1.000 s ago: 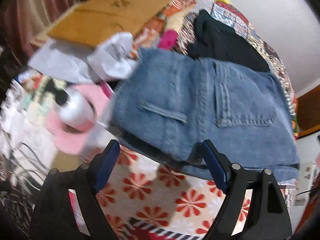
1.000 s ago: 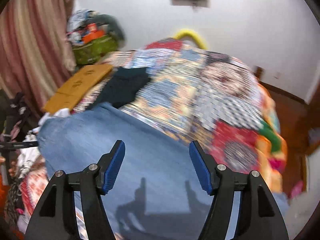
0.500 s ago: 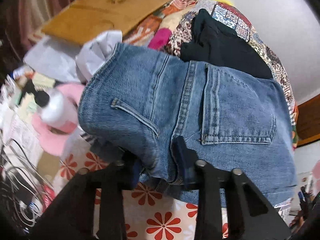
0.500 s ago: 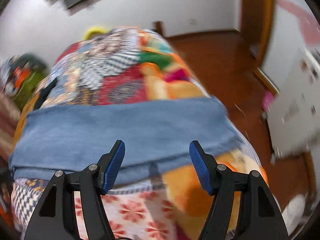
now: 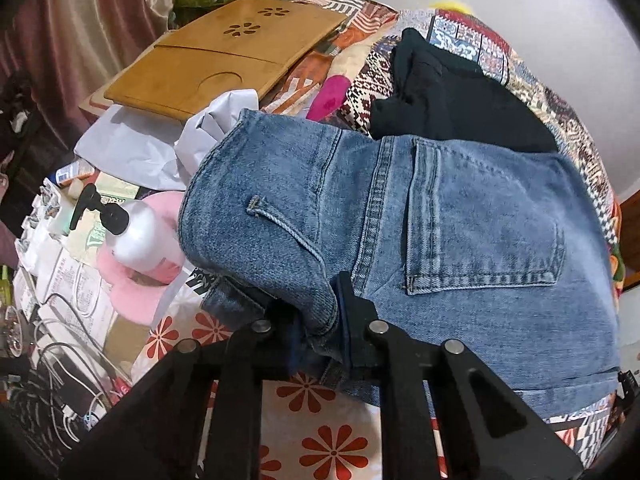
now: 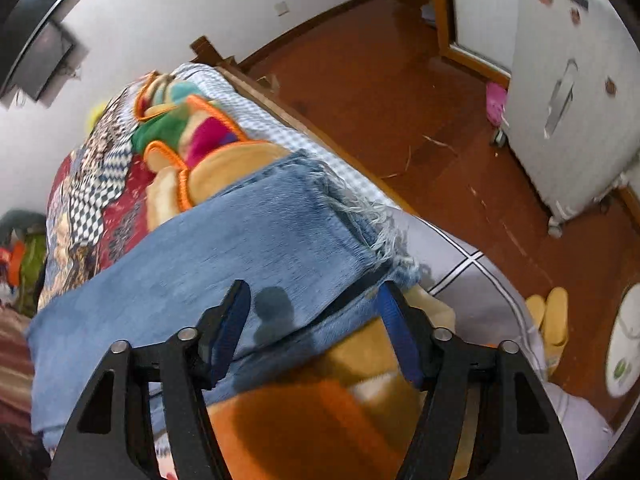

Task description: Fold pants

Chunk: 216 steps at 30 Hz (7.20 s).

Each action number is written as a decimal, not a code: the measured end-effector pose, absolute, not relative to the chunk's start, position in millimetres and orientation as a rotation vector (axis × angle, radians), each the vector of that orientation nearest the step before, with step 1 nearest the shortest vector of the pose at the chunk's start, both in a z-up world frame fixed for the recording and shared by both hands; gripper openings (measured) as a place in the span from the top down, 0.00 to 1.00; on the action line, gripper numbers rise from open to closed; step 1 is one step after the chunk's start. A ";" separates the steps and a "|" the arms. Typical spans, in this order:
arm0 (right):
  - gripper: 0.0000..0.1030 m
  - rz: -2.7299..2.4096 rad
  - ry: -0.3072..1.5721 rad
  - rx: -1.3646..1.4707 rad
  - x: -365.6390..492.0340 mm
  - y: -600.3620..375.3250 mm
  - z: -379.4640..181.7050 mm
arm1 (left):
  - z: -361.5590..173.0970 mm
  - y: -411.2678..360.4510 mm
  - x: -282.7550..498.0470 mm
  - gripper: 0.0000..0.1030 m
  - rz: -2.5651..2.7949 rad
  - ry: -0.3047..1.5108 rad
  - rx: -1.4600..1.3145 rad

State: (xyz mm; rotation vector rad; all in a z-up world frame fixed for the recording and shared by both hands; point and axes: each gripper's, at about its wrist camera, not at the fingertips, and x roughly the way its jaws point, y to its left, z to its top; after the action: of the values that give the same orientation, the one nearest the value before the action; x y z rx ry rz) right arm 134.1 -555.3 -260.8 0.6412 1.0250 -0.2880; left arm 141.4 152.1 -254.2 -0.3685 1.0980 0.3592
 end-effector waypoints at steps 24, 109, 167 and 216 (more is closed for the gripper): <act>0.97 -0.245 0.866 0.294 141.6 -568.3 -163.3 | -180.7 155.6 143.0 0.87 0.293 1.057 -0.322; 0.25 0.493 1.119 0.002 216.3 -263.8 -205.3 | -237.3 11.3 232.9 0.17 0.092 1.043 0.126; 0.93 0.094 0.575 0.448 128.2 -466.0 -80.8 | -166.7 -172.6 244.2 0.13 -0.333 0.956 0.161; 0.47 0.438 1.150 0.149 212.6 -320.6 -221.6 | -235.0 -154.2 288.4 0.09 -0.226 1.108 0.201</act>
State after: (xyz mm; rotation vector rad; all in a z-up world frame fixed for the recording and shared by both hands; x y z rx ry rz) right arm 212.6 -320.6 -221.6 0.1488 1.1503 0.4375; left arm 288.4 -154.2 -235.0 0.2006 1.1077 -0.2259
